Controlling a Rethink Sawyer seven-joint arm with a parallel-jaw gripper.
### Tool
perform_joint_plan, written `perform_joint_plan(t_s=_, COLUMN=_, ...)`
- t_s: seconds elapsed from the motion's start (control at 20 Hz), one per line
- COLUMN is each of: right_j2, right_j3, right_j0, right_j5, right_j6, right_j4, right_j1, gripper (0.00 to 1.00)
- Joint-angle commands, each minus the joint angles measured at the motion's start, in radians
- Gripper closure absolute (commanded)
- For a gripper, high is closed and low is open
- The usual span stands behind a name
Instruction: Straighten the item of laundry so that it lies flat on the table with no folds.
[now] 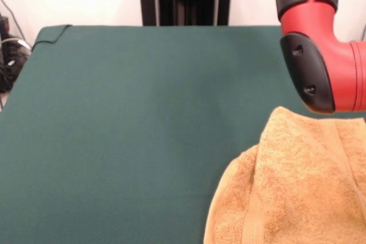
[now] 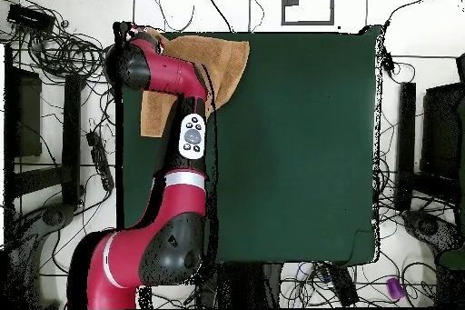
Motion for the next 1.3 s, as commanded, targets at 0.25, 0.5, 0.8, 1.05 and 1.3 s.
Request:
perform_joint_plan(t_s=0.25, right_j2=0.08, right_j3=0.253, right_j0=0.008, right_j5=0.312, right_j6=0.037, right_j4=-0.104, right_j1=-0.069, gripper=0.0)
perform_joint_plan(t_s=0.5, right_j2=0.075, right_j3=0.368, right_j0=0.006, right_j5=0.414, right_j6=0.025, right_j4=-0.148, right_j1=-0.223, gripper=0.0)
perform_joint_plan(t_s=0.8, right_j2=0.103, right_j3=0.404, right_j0=-0.016, right_j5=0.472, right_j6=-0.004, right_j4=-0.211, right_j1=-0.288, gripper=0.0)
perform_joint_plan(t_s=1.05, right_j2=0.14, right_j3=0.484, right_j0=-0.042, right_j5=0.515, right_j6=-0.039, right_j4=-0.237, right_j1=-0.382, gripper=0.0)
perform_joint_plan(t_s=1.3, right_j2=0.185, right_j3=0.543, right_j0=-0.073, right_j5=0.505, right_j6=-0.085, right_j4=-0.27, right_j1=-0.432, gripper=0.0)
